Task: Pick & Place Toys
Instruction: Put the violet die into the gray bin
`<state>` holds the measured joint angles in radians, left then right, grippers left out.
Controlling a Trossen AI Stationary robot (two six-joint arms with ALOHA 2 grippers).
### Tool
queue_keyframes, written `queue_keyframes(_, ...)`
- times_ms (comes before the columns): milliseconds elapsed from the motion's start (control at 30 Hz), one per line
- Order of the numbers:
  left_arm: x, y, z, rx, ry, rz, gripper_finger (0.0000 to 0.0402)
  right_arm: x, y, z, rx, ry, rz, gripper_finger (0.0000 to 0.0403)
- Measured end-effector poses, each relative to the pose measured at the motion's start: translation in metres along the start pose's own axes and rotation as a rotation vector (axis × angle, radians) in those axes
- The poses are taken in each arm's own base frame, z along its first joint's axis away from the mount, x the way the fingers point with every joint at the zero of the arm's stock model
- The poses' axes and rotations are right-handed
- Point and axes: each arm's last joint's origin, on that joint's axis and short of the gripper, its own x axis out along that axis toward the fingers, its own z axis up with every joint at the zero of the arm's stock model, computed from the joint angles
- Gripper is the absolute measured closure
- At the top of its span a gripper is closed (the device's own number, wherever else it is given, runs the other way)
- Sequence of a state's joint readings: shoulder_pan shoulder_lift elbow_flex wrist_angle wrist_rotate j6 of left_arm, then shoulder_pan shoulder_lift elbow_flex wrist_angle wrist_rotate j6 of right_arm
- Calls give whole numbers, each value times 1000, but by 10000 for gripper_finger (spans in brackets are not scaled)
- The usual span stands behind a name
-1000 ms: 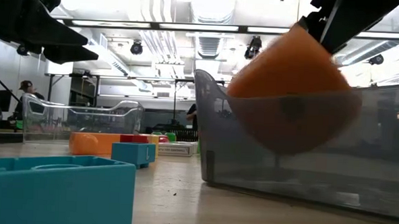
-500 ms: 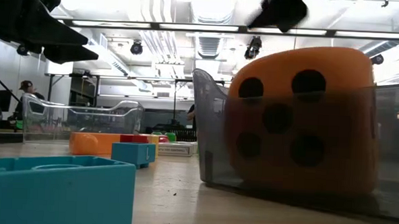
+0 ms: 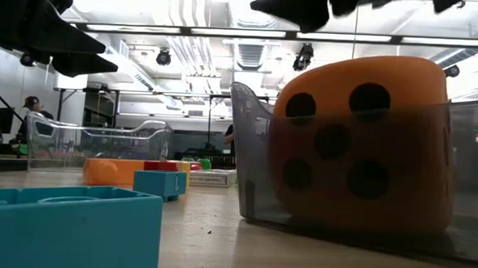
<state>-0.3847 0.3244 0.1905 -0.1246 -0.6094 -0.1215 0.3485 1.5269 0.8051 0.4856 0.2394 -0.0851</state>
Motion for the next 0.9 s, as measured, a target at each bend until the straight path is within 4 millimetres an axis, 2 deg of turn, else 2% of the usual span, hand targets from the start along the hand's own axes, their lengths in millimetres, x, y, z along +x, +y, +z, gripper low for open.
queue_keyframes(233, 0, 0, 0, -3, 0, 0, 3, -6, -25, -21, -9, -86, -86, 78)
queue_keyframes(500, 0, 0, 0, -7, -1, 0, 3, -30, -65, -50, 16, -85, -222, 78)
queue_keyframes(600, 0, 0, 0, -7, 0, 0, 3, -39, -82, -57, 23, -27, -281, 78)
queue_keyframes(900, 0, 0, 0, -7, 0, 0, 3, -67, -137, -76, 59, 343, -444, 78)
